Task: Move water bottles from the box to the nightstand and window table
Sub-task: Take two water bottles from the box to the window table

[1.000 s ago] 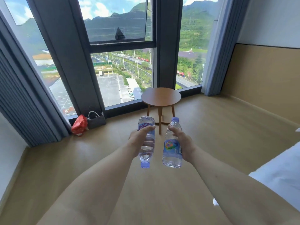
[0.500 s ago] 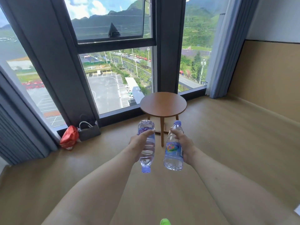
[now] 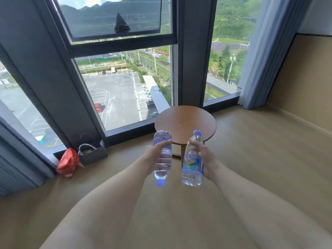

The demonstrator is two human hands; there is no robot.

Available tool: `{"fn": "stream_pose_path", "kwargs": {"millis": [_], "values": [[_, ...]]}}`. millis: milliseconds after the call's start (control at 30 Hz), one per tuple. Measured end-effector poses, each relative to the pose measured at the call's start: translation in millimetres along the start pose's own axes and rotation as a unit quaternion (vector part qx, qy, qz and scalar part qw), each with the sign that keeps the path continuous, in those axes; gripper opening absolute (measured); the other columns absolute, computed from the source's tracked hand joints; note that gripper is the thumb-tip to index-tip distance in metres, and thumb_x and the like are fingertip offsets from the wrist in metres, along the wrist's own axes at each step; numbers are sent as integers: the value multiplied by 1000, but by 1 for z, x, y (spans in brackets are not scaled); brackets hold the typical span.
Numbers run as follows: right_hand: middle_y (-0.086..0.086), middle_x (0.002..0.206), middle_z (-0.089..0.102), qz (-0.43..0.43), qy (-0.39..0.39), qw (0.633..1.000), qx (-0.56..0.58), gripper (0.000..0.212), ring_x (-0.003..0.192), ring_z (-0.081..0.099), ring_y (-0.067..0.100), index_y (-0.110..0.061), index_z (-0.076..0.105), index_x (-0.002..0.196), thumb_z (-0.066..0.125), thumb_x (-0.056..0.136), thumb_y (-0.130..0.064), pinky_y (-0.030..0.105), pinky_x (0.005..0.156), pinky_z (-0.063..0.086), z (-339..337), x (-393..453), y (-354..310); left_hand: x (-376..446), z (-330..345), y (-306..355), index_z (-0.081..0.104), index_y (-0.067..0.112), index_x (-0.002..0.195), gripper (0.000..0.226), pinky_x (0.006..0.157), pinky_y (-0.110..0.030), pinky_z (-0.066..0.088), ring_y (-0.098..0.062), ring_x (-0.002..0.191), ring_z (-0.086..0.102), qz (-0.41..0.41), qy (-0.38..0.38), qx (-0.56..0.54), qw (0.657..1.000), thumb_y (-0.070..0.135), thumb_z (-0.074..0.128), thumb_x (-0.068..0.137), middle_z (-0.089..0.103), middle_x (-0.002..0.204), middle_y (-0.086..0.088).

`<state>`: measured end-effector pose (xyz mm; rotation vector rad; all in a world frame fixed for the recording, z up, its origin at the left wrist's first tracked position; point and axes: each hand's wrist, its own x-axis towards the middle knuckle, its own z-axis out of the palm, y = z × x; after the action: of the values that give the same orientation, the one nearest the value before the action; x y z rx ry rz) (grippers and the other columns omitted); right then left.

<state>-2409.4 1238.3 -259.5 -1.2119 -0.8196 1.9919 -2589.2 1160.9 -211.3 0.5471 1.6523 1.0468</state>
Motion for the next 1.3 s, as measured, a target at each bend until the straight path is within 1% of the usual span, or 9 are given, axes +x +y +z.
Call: {"fn": "stream_pose_path", "kwargs": {"millis": [267, 567, 667, 800, 933, 1000, 1100, 1233, 1300], "values": [[6, 79, 63, -25, 18, 999, 27, 50, 71, 64, 25, -17, 58, 94, 82, 73, -55, 45, 81, 56, 22, 128, -47, 159, -2, 61, 63, 3, 120, 59, 55, -32, 59, -29, 72, 73, -11, -68, 24, 997, 32, 88, 75, 76, 106, -23], [20, 98, 77, -63, 128, 988, -58, 41, 78, 72, 28, -8, 68, 110, 86, 78, -26, 35, 67, 61, 60, 265, -135, 329, -9, 167, 67, -3, 111, 45, 67, -32, 57, -24, 64, 68, -38, -163, 122, 978, 14, 84, 73, 70, 89, -15], [10, 85, 73, -63, 152, 984, -74, 32, 73, 72, 22, -15, 61, 95, 87, 77, -14, 25, 56, 57, 57, 306, -149, 378, -7, 184, 56, 3, 126, 76, 81, -40, 61, -31, 86, 75, -46, -150, 150, 976, 22, 89, 61, 71, 111, -17], [10, 97, 74, -59, 181, 972, -136, 45, 87, 74, 23, -10, 64, 107, 92, 72, -12, 24, 65, 54, 46, 359, -162, 431, 4, 202, 41, 9, 131, 103, 63, -35, 60, -29, 83, 73, -32, -107, 192, 975, 31, 94, 45, 61, 112, -13], [10, 99, 71, -65, 185, 964, -179, 52, 88, 70, 24, -1, 65, 114, 94, 72, -12, 34, 83, 58, 32, 430, -174, 495, 15, 221, 44, 15, 124, 98, 78, -44, 63, -29, 93, 70, -20, -85, 265, 960, 40, 94, 44, 59, 111, -11], [13, 109, 70, -58, 189, 961, -192, 53, 101, 70, 29, -6, 61, 118, 92, 75, -14, 42, 97, 56, 23, 468, -186, 525, 22, 232, 46, 14, 126, 97, 74, -43, 64, -29, 92, 71, -45, -101, 262, 959, 37, 93, 43, 58, 112, -11], [14, 112, 68, -48, 200, 958, -199, 42, 100, 68, 28, -16, 59, 108, 88, 77, -14, 39, 95, 54, 9, 526, -205, 569, 37, 248, 54, 8, 128, 88, 59, -34, 61, -27, 90, 71, -70, -120, 304, 942, 33, 89, 51, 59, 115, -12], [13, 115, 69, 10, 204, 943, -263, 55, 109, 68, 32, -13, 61, 115, 93, 70, -21, 48, 102, 53, -12, 587, -231, 620, 62, 260, 64, 14, 114, 63, 63, -33, 61, -25, 95, 67, -62, -109, 407, 905, 35, 86, 59, 61, 111, -7], [11, 104, 72, 26, 192, 926, -323, 55, 100, 70, 31, -11, 62, 100, 96, 62, -29, 47, 95, 57, -22, 611, -244, 642, 77, 265, 64, 19, 108, 55, 62, -27, 56, -17, 87, 63, -39, -84, 470, 878, 33, 88, 60, 60, 103, -1]]}}
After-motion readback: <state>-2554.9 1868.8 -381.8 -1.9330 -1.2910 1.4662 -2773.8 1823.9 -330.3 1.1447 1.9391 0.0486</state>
